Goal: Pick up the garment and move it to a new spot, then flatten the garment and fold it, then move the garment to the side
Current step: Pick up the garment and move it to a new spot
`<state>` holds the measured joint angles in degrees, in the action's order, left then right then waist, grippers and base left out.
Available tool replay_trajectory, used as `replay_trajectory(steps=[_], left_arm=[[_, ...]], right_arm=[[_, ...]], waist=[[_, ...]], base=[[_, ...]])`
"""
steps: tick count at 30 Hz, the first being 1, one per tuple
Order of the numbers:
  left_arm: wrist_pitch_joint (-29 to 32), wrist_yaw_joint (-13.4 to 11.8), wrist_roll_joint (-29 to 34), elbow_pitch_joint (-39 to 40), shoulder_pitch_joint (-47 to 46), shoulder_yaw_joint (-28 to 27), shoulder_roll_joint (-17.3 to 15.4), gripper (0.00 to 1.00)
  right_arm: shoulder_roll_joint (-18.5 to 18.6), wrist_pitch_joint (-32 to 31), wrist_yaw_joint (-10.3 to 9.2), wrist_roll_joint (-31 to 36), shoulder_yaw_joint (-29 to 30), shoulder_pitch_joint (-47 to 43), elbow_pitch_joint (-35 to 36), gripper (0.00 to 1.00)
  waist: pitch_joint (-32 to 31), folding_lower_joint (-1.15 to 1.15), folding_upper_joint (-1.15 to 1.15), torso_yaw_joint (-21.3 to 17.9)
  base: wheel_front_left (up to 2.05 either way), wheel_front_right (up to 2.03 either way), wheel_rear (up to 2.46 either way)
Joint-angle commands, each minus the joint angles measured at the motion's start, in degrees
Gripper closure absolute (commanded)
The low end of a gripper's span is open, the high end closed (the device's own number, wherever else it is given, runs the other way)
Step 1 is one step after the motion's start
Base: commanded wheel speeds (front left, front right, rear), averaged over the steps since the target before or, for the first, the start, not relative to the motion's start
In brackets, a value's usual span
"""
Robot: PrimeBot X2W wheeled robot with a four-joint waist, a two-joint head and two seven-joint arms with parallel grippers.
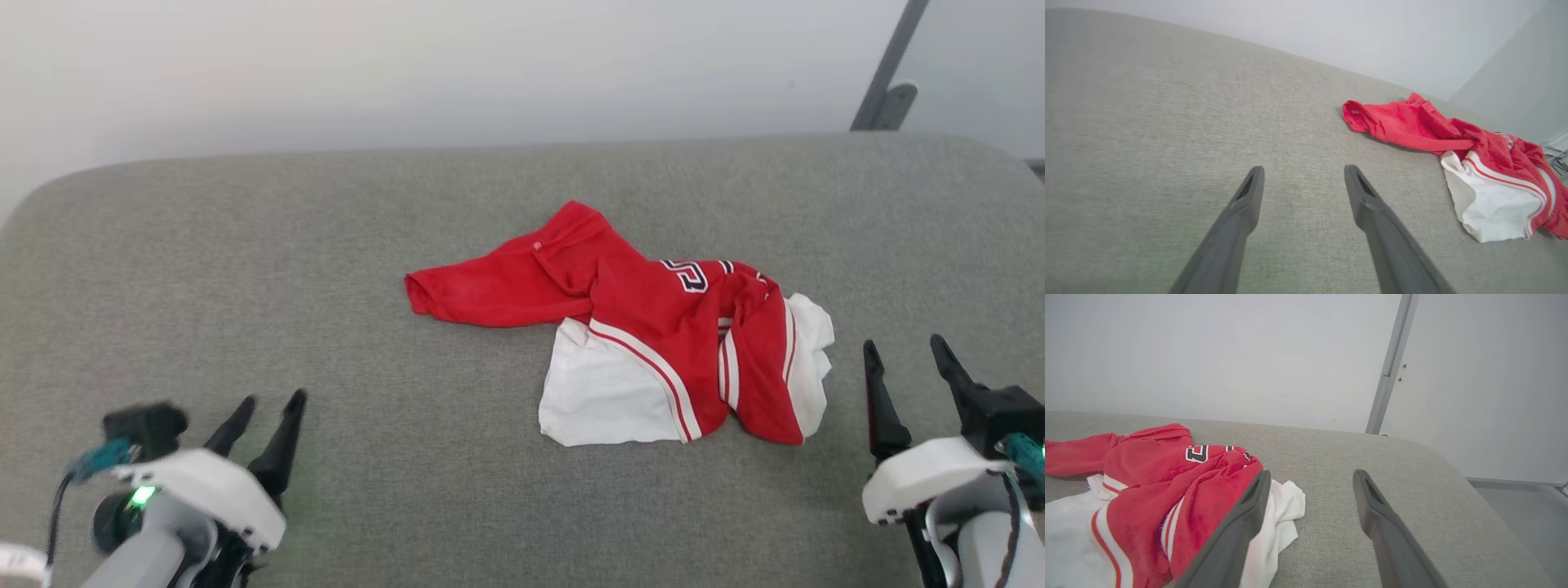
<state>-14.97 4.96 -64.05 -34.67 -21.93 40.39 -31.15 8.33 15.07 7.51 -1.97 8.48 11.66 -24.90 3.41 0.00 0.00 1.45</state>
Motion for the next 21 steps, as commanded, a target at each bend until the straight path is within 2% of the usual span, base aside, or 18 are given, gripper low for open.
replay_trajectory(steps=[1, 4, 8, 12, 14, 21], left_arm=[[-0.3, -0.6, 2.0, 1.0, 1.7, -2.4, 0.2, 0.0], [-0.3, -2.0, 8.8, 4.9, 8.3, -11.3, 2.0, 0.0], [-0.3, -4.4, 21.2, 11.2, 14.9, -20.8, 3.9, 0.0], [-0.3, -3.7, 30.5, 17.6, 19.9, -29.1, 7.2, 0.0], [-0.3, -2.3, 35.2, 20.8, 21.3, -31.9, 8.9, 0.0], [-0.3, 0.7, 43.1, 23.9, 24.7, -38.9, 14.4, 0.0]], right_arm=[[0.3, 0.1, -0.04, -0.4, 0.1, -0.8, 0.2, 0.0], [0.6, -0.1, -0.04, -0.6, 0.6, -1.8, 1.0, 0.0], [0.0, -0.3, -0.04, -1.3, 1.7, -2.3, 2.7, 0.0], [-0.7, -0.3, -0.04, -2.5, 2.3, -2.6, 4.6, 0.0], [-0.9, -0.2, -0.04, -3.2, 2.4, -2.6, 5.7, 0.0], [-1.4, -0.8, -0.04, -4.0, 1.9, -3.6, 7.7, 0.0]], waist=[[-1.0, 0.0, 0.0, 0.7], [-1.6, 0.0, 0.0, 0.8], [-1.9, 0.0, 0.0, 0.7], [-2.4, 0.0, 0.0, 0.4], [-2.6, 0.0, 0.0, 0.2], [-2.5, 0.0, 0.0, -0.7]], base=[[0.0, 0.0, 0.0], [0.0, 0.0, 0.0], [0.0, 0.0, 0.0], [0.0, 0.0, 0.0], [0.0, 0.0, 0.0], [0.0, 0.0, 0.0]])
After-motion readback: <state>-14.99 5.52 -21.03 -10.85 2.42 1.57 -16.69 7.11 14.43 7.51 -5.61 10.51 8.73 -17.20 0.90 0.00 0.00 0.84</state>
